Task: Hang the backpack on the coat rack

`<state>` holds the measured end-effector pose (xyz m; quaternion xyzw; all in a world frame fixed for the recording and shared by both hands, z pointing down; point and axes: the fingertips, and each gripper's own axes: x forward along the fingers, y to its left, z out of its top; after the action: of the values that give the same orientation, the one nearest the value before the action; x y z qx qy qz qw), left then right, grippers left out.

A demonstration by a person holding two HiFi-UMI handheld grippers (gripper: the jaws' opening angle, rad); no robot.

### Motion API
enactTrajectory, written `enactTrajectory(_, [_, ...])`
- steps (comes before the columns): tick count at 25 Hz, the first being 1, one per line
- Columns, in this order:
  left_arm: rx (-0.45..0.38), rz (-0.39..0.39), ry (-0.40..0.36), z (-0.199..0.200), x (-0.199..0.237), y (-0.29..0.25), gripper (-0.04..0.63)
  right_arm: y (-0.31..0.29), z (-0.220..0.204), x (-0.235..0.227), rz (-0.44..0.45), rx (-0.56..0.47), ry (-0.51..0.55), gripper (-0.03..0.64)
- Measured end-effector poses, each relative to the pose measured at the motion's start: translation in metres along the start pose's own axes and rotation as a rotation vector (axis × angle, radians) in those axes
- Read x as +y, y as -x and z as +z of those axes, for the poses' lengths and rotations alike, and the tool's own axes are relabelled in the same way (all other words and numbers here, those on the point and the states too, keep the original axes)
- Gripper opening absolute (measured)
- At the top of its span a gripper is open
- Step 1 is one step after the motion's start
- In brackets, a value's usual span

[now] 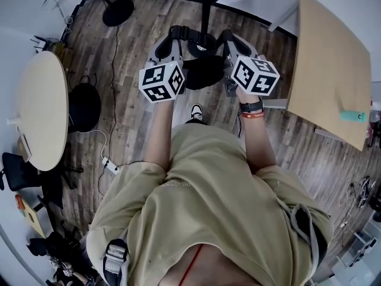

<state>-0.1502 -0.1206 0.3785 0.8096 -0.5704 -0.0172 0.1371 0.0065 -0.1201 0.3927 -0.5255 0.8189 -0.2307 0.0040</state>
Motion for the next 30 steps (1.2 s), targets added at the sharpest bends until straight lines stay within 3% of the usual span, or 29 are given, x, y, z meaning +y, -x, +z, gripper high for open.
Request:
enactTrajectory(14, [0.001, -0.036, 0.009, 0.020, 0.034, -0.066, 0.026, -0.055, 0.018, -0.026, -0.045, -0.015, -0.016, 0.018])
enactTrajectory(22, [-0.005, -0.066, 0.013, 0.030, 0.034, -0.113, 0.026, -0.097, 0.041, -0.041, -0.011, -0.009, 0.002, 0.018])
enactTrajectory(30, [-0.018, -0.007, 0.058, 0.034, 0.060, -0.166, 0.026, -0.143, 0.057, -0.072, 0.012, 0.013, 0.006, 0.018])
